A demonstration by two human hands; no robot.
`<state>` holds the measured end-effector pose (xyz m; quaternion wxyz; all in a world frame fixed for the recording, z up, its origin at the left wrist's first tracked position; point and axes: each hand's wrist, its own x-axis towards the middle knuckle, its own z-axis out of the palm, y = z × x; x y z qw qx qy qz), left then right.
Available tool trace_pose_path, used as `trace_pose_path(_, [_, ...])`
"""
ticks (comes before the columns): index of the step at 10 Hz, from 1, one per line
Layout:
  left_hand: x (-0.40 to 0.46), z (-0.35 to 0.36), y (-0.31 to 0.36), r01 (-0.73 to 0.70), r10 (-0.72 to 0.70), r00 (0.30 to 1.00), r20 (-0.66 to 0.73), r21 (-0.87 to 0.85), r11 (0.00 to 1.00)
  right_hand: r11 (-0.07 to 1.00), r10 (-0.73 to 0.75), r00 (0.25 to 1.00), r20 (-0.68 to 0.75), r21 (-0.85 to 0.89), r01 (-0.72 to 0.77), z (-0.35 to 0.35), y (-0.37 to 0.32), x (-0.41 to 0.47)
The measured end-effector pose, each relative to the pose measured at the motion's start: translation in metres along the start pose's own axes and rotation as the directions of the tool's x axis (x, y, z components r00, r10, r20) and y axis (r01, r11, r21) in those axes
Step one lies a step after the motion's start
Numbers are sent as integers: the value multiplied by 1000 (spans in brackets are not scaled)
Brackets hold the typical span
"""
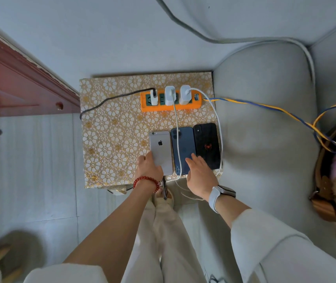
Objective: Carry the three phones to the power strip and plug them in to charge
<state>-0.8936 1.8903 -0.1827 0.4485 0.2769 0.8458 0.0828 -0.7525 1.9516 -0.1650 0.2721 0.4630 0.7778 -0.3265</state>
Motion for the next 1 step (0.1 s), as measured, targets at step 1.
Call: trace_pose_path(1, [-12, -20, 8, -89, 87, 996, 29, 71, 993, 997, 26, 998, -65, 80, -21, -25, -12, -12])
